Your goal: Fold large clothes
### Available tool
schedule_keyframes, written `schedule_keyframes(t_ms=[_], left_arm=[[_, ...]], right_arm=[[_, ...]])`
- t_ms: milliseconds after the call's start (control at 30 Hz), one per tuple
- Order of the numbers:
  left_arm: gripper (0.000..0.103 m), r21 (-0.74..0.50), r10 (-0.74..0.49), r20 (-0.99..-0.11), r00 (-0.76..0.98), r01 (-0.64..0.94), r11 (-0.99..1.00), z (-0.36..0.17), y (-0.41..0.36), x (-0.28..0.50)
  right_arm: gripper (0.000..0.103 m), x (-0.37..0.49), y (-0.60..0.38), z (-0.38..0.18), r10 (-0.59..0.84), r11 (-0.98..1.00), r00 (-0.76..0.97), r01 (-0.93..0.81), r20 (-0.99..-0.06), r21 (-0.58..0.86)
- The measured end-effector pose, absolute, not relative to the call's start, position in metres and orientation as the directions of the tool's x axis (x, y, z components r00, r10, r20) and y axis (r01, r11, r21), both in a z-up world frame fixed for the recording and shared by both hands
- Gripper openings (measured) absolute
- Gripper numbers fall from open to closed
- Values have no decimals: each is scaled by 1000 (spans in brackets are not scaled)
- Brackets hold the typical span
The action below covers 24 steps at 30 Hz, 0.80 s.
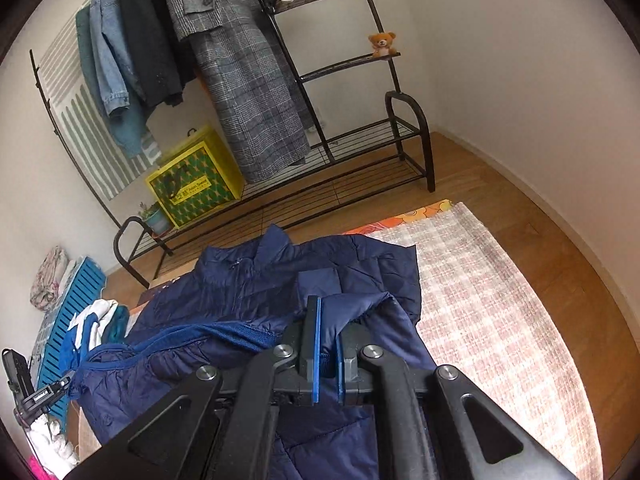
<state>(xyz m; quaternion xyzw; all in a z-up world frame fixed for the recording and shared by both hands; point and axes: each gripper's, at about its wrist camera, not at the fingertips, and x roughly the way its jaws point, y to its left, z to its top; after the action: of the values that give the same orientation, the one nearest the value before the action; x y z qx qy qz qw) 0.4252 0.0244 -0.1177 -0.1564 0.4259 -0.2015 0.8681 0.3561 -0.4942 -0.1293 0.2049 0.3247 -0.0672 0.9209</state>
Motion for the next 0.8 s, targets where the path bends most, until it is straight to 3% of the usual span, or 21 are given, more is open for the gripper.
schedule_keyframes(t_ms=[200,367,433,467,533,600,700,767,800], left_arm=[[8,-394,-421,-751,508,166,904,-176,13,476],[11,-400,-431,-772,466,171,901,-196,14,491],[15,-418,-454,-772,446,182,890,-193,16,495],[19,-427,-464,-769,439,187,885,-190,17,496],[24,-439,-482,-763,431,202,876,-178,19,498],[27,-436,-489,-757,434,222,872,-167,22,498],[45,-411,-469,-771,431,226,883,-156,26,498],[75,-386,-441,-774,454,214,897,-153,31,500],[78,-379,-430,-773,466,203,903,-153,35,502]], right_arm=[[3,418,-492,-192,-21,917,700,299,-714,266],[5,433,-499,-220,36,926,671,256,-740,276],[14,430,-506,-219,73,927,685,221,-725,303],[27,427,-510,-217,96,925,698,201,-710,322],[41,418,-521,-208,118,921,735,170,-667,350],[48,407,-532,-198,134,919,765,143,-630,368],[56,396,-546,-192,109,929,779,142,-618,342],[61,396,-551,-198,76,939,757,164,-649,302],[61,397,-553,-204,75,941,743,168,-665,294]])
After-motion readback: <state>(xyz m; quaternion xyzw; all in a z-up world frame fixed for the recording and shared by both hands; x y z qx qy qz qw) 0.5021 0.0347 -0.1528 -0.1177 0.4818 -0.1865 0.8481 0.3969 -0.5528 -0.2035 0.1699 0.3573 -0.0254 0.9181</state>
